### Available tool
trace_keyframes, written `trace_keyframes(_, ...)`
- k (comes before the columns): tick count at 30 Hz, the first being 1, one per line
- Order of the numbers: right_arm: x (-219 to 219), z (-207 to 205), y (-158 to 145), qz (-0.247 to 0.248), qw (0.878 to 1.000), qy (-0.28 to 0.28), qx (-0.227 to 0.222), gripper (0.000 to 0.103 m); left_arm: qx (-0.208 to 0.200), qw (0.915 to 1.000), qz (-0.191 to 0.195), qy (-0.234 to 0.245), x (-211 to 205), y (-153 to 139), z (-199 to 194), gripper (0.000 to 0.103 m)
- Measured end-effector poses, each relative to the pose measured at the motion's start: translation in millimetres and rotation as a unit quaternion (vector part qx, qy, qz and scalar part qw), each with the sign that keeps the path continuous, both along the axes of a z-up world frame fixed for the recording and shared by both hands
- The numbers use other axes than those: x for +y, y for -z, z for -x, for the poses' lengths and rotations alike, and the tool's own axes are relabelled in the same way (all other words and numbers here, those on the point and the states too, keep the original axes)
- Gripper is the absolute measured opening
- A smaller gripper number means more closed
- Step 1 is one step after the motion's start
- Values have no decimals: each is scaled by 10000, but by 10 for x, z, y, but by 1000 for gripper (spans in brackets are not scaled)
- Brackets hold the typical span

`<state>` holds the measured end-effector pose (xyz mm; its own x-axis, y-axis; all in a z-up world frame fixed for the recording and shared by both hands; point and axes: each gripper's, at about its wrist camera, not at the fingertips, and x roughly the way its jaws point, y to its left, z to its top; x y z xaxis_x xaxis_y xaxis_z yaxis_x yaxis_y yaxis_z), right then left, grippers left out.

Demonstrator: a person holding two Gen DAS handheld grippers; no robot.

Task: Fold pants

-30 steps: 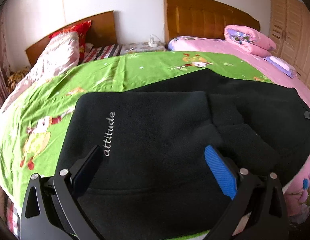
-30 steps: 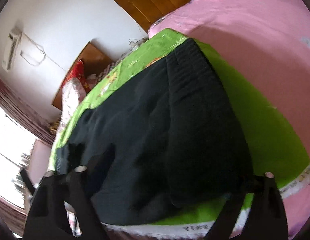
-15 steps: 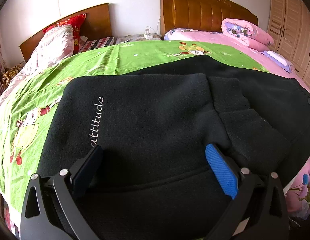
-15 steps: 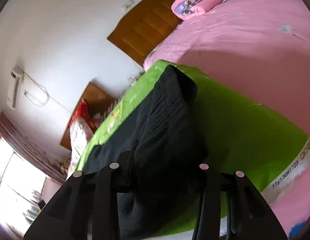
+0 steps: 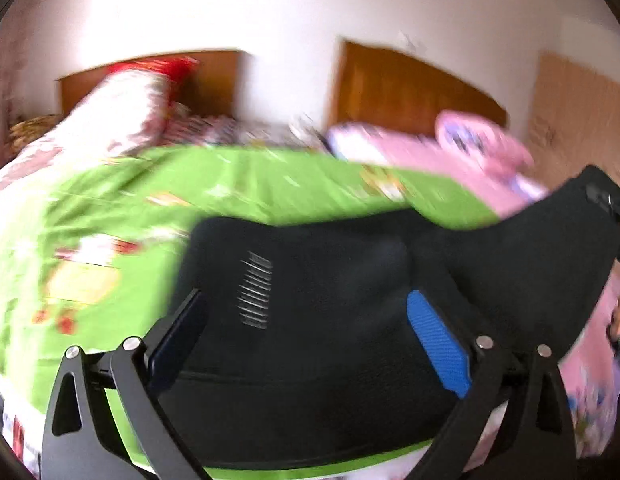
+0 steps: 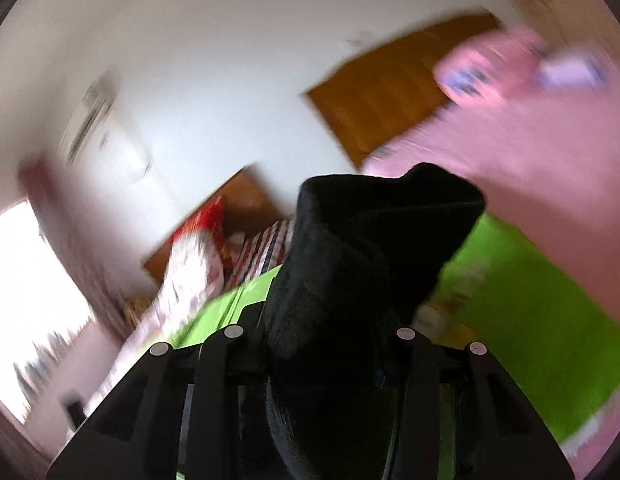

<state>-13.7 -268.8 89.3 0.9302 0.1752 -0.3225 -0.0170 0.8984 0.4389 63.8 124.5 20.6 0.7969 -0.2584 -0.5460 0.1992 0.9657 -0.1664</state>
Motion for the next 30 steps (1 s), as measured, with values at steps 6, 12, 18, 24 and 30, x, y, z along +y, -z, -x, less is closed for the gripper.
trace_keyframes(6,2012,-377,80,2465,9581,-1457,-6,41,136,9944,408,-970,849,-55,82,100)
trace_keyframes(12,3354,-303,1255,5275,8275,-1926,7,43,367,9922,446,-1102,1148,-10,173,100)
trace_keyframes(18,3353,-141,1252,5412,8213,-1796,-168,46,1147,9766,1797,269,1049,68,-97,100)
trace_keyframes(24,3493,24,1262,5643,8066,-1675,-534,55,2047,9465,2037,1443,535,122,-597,101)
trace_keyframes(30,3086,367,958,5065,8311,-2145,-820,87,2634,9365,1570,1702,79,269,-835,101)
